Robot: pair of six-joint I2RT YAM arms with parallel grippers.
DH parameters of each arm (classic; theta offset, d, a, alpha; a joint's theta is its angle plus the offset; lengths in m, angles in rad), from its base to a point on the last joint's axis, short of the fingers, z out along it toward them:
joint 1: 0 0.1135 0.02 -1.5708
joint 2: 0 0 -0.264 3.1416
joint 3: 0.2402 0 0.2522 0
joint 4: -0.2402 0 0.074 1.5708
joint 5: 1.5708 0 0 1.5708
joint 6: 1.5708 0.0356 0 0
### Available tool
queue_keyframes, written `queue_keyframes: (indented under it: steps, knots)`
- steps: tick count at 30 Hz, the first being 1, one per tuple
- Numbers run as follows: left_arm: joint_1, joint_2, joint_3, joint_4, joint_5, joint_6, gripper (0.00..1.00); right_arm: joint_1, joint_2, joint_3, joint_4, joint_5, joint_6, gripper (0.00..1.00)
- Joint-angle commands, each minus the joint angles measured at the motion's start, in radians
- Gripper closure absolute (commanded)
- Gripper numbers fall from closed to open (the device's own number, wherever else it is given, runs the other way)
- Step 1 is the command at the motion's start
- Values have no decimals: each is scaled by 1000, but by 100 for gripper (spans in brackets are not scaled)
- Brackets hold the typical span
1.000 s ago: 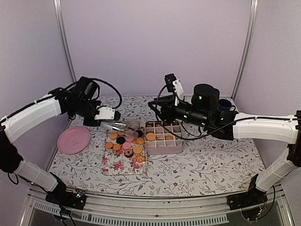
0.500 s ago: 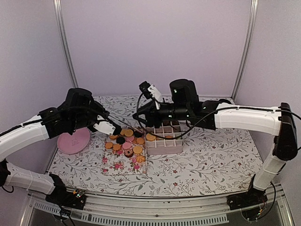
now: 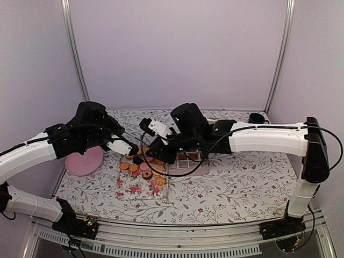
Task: Pack the cookies
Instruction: Pass from the left arm to the right
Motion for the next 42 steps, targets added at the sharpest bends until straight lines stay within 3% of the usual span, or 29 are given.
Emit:
queue_keyframes:
  steps: [1,6,16,25,35,36,37,38,40,42]
  knots:
    - [-11,-2,-3,28,-14,-7,100,20,54,51,-48,168,-49,74]
    - [-11,-21,-20,30,-14,8,100,34,89,72,-52,306,-64,77]
    - [-13,-43,-42,61,0,22,100,39,123,85,-41,321,-61,80]
    - [-14,-50,-40,88,13,21,100,41,157,115,-31,358,-64,100]
    - [-14,-89,-75,141,44,70,100,44,92,30,81,413,-57,100]
    - [-15,-86,-75,141,39,71,100,45,77,20,86,401,-55,95]
    - [-15,-83,-73,136,34,69,100,45,53,-1,103,391,-54,76]
    - [-14,-79,-71,130,30,67,100,44,23,-36,134,383,-56,67]
    - [-14,-81,-72,128,30,68,100,45,-40,-108,192,377,-73,58]
    - [-14,-82,-80,130,28,76,100,42,-86,-150,218,375,-92,55]
